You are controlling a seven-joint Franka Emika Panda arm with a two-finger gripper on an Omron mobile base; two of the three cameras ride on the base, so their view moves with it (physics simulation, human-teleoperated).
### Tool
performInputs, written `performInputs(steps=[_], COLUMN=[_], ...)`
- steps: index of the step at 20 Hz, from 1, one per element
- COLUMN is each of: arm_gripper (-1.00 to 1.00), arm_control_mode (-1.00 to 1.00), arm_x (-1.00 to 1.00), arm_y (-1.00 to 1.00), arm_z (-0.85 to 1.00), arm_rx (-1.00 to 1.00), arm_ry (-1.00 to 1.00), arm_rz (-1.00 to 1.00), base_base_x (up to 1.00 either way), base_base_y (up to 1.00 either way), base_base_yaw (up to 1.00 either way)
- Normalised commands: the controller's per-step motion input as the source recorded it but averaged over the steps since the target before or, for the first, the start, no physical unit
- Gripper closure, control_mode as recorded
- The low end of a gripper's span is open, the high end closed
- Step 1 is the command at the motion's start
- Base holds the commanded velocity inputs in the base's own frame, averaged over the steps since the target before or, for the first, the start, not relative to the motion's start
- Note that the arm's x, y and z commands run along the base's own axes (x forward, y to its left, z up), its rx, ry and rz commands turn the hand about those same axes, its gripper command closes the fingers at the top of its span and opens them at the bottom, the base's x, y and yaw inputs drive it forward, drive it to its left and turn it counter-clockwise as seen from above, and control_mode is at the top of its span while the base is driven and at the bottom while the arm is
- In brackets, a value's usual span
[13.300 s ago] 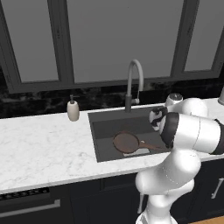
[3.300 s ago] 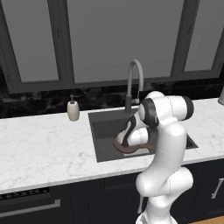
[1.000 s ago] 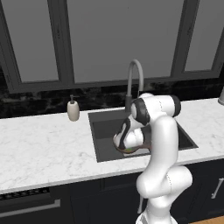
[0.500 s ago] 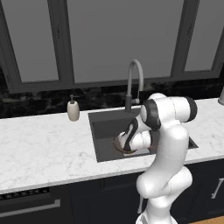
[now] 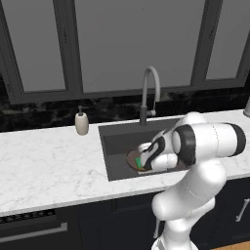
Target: Pick the pan and sponge and place them into the sink. Then turn on the water.
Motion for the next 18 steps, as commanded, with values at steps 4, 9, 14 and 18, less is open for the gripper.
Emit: performInputs(steps=[4, 9, 14, 18], arm_gripper=[-1.00, -1.00, -1.00, -1.00], arm_control_mode=[-1.00, -1.00, -1.00, -1.00], arm_x=[-0.17, -0.23, -0.10, -0.13], arm_y=[-0.33, -0.18, -0.39, -0.42], arm_z=[0.84, 0.72, 0.69, 0.62], arm_rx=[0.00, 0.00, 0.00, 0.00], arm_ry=[-0.12, -0.22, -0.17, -0.17], arm_rz=[0.00, 0.00, 0.00, 0.00], base_base_x=[0.00, 0.00, 0.00, 0.00], base_base_y=[0.00, 0.00, 0.00, 0.00], base_base_yaw=[0.00, 0.00, 0.00, 0.00])
